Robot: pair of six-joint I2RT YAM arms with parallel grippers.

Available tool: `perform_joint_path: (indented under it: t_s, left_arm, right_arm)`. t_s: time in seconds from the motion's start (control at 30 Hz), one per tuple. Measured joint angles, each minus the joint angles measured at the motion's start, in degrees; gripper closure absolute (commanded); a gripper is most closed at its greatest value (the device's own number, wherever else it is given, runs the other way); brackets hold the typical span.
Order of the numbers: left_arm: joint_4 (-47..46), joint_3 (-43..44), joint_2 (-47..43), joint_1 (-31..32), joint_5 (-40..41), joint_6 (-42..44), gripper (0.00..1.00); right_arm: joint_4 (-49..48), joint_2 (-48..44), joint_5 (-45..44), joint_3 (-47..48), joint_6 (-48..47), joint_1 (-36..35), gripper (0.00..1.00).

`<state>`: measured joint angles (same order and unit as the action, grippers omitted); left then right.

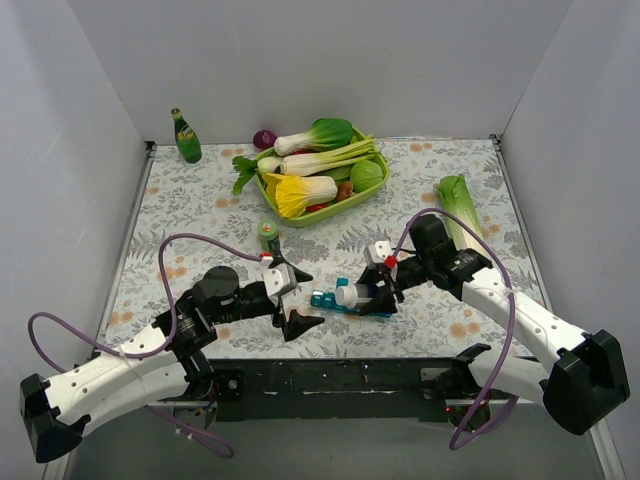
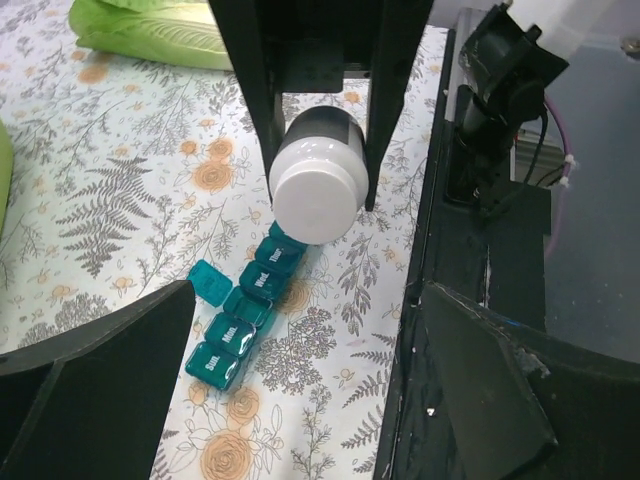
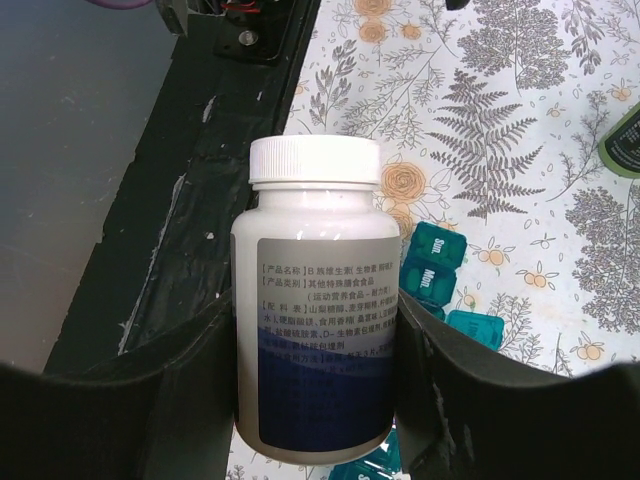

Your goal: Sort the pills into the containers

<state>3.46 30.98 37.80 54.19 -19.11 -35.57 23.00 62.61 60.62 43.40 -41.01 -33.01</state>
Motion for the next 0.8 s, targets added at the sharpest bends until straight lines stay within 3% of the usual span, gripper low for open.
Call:
perform_joint_path:
  t_s: [0.23,0.8]
  left_arm:
    - [-1.14,0.00,1.70,0.00,-5.14,4.94,0.02]
    - [-4.74,0.00,2.67,0.00,-7.10,5.33,0.02]
  right_arm:
    - [0.81,0.00,0.87,-0.13,-1.29,0.00,0.88]
    - [0.87,0.00,1.33,-0.15,-1.42,0.02,0.88]
